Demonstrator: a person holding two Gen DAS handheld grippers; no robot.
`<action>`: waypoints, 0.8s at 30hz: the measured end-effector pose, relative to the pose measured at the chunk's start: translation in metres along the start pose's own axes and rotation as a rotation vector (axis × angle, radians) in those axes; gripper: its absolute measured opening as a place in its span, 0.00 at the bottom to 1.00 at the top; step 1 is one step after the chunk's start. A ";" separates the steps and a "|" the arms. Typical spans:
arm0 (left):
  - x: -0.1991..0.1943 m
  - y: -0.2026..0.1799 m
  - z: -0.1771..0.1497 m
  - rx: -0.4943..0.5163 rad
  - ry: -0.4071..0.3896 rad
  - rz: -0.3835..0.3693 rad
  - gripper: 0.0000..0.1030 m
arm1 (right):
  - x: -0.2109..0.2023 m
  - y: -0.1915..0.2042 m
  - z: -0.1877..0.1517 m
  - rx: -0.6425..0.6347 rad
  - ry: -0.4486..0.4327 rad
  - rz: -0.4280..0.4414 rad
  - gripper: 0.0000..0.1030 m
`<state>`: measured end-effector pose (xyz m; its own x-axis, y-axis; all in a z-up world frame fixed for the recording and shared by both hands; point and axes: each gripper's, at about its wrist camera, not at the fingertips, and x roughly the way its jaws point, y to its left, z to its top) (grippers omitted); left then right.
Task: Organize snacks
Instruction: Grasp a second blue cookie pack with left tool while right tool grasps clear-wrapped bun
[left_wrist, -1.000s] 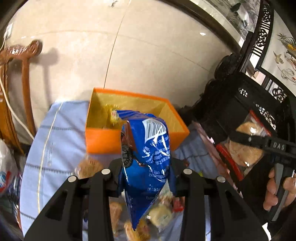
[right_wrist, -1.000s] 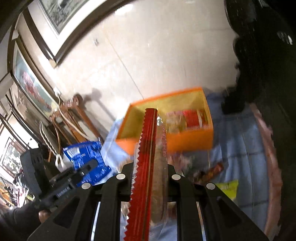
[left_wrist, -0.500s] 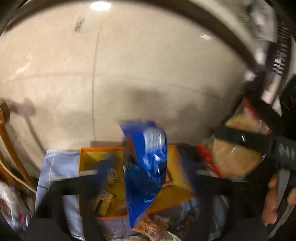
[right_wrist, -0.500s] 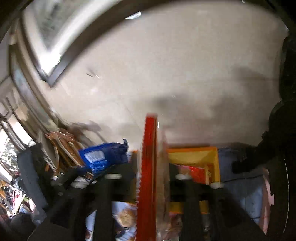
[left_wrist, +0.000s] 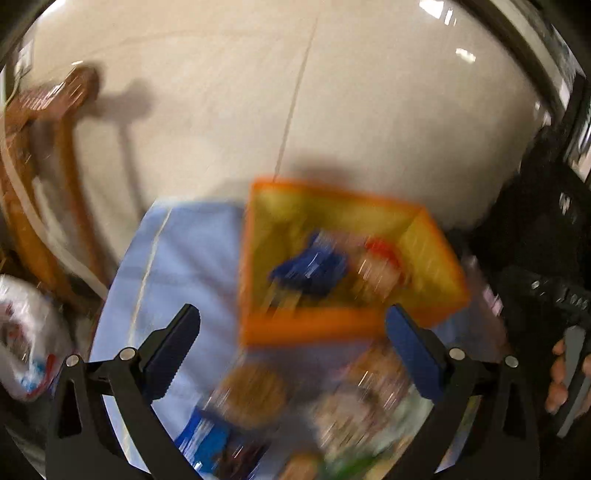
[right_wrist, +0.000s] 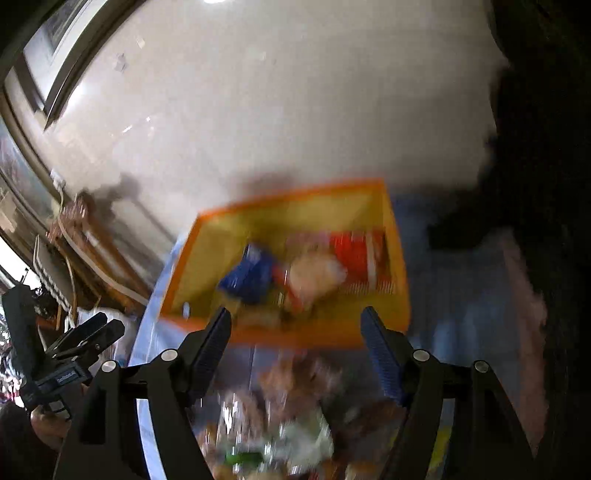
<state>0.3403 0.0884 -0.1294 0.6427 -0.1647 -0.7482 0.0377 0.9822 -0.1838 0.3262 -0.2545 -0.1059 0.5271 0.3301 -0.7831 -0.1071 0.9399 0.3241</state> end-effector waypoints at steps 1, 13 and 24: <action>-0.001 0.010 -0.025 0.006 0.030 0.026 0.96 | 0.004 0.005 -0.023 -0.009 0.026 0.000 0.73; 0.034 0.053 -0.150 -0.125 0.183 0.274 0.96 | 0.026 0.014 -0.177 -0.031 0.235 -0.084 0.74; 0.072 0.047 -0.142 -0.109 0.142 0.398 0.96 | 0.059 0.072 -0.205 -0.306 0.291 -0.144 0.74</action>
<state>0.2798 0.1096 -0.2826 0.4789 0.2063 -0.8533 -0.2777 0.9577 0.0757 0.1769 -0.1497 -0.2377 0.3000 0.1637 -0.9398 -0.3179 0.9460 0.0633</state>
